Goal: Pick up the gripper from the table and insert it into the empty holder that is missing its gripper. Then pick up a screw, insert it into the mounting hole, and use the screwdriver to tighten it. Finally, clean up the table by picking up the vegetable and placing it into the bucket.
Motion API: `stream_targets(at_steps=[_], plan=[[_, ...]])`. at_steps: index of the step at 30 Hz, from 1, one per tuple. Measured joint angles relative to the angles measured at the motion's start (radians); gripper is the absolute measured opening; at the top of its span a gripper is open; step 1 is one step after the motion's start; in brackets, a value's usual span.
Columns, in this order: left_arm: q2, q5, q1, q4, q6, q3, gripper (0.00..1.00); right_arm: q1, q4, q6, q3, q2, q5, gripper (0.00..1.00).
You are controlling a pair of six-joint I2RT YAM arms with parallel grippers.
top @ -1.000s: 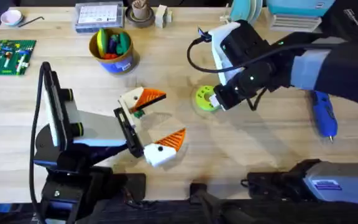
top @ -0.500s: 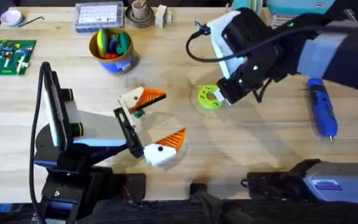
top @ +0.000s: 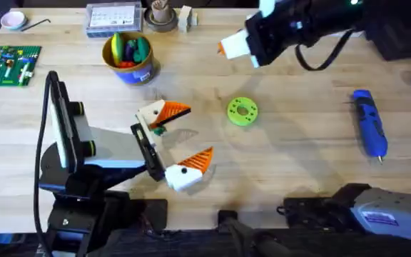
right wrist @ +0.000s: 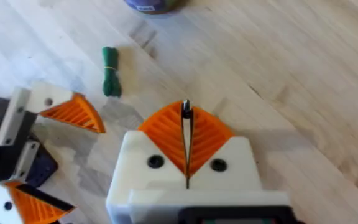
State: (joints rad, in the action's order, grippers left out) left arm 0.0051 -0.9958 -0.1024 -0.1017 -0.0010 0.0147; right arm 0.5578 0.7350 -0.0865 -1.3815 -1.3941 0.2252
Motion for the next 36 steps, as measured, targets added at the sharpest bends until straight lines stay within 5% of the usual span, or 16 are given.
stream_targets(at_steps=[10, 26, 36], plan=[[0.0, 0.0, 0.0, 0.0, 0.0, 0.0, 0.993, 0.225, -0.035, -0.055, -0.015, -0.025, 0.064, 0.007], [0.0, 0.0, 0.0, 0.0, 0.0, 0.0, 0.993, 0.35, 0.337, -0.099, -0.414, -0.299, 0.048, 0.007], [0.0, 0.0, 0.0, 0.0, 0.0, 0.0, 0.993, 0.385, 0.392, -0.106, -0.476, -0.342, 0.04, 0.007]])
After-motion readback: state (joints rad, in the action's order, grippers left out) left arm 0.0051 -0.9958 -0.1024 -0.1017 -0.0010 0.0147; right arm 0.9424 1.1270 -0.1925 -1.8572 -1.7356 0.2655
